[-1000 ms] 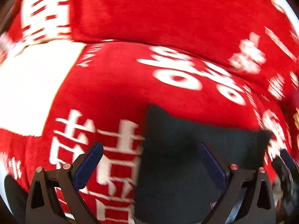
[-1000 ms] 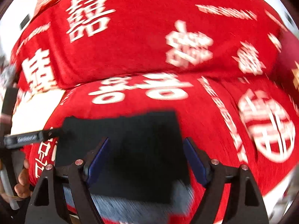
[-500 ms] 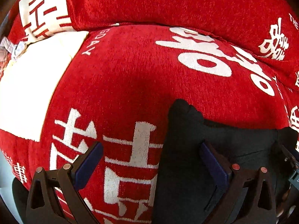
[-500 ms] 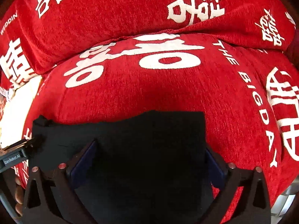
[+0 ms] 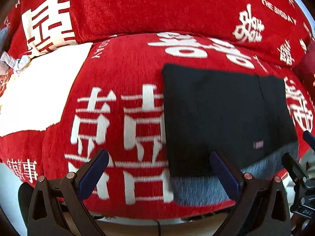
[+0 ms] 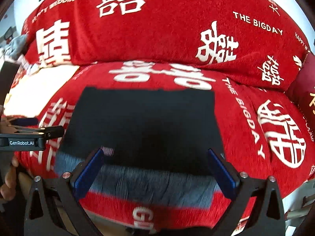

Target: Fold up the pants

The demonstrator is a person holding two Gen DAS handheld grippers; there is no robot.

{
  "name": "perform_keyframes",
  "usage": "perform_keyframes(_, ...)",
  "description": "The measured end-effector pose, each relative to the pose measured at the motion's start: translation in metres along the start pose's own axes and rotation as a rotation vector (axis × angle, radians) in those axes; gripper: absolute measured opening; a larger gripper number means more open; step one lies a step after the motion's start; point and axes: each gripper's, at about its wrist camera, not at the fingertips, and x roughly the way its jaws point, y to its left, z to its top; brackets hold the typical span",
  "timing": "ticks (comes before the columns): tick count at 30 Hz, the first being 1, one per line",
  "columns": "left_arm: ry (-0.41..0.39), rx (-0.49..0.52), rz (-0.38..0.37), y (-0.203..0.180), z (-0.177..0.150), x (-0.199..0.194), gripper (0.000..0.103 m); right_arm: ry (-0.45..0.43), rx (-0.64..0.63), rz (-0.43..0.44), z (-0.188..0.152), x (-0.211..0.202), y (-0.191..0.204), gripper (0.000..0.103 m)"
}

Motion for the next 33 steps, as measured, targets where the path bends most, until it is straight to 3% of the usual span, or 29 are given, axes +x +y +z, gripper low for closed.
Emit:
perform_keyframes(7,0.019,0.017,0.052,-0.007,-0.015,0.02,0.103,0.144,0.14,0.029,-0.029,0.045,-0.025,0.103)
perform_keyframes(12,-0.018,0.031,0.09,-0.009,-0.02,0.016,0.103,0.102,0.124,-0.003,-0.031,0.031,-0.02,0.103)
perform_keyframes(16,-0.016,0.02,0.1,-0.007,-0.021,0.015,0.103,-0.033,0.101,-0.01,-0.016,-0.005,-0.013,0.103)
perform_keyframes(18,-0.014,0.013,0.104,-0.007,-0.021,0.015,0.103,-0.056,0.079,-0.003,-0.009,-0.007,-0.01,0.103)
perform_keyframes(21,-0.018,0.021,0.116,-0.008,-0.022,0.015,0.103,0.002,0.074,-0.004,-0.005,0.018,-0.008,0.103)
perform_keyframes(23,-0.02,0.028,0.119,-0.01,-0.022,0.015,0.103,0.099,0.102,0.0,-0.011,0.042,-0.011,0.103)
perform_keyframes(27,-0.027,0.03,0.123,-0.011,-0.023,0.015,0.103,0.056,0.086,0.003,-0.006,0.028,-0.008,0.103)
perform_keyframes(30,-0.029,0.023,0.121,-0.011,-0.023,0.016,0.103,-0.011,0.095,-0.012,0.016,0.015,-0.012,0.103)
perform_keyframes(33,-0.034,0.027,0.119,-0.01,-0.023,0.016,0.103,-0.015,0.093,-0.019,0.045,0.026,-0.013,0.103)
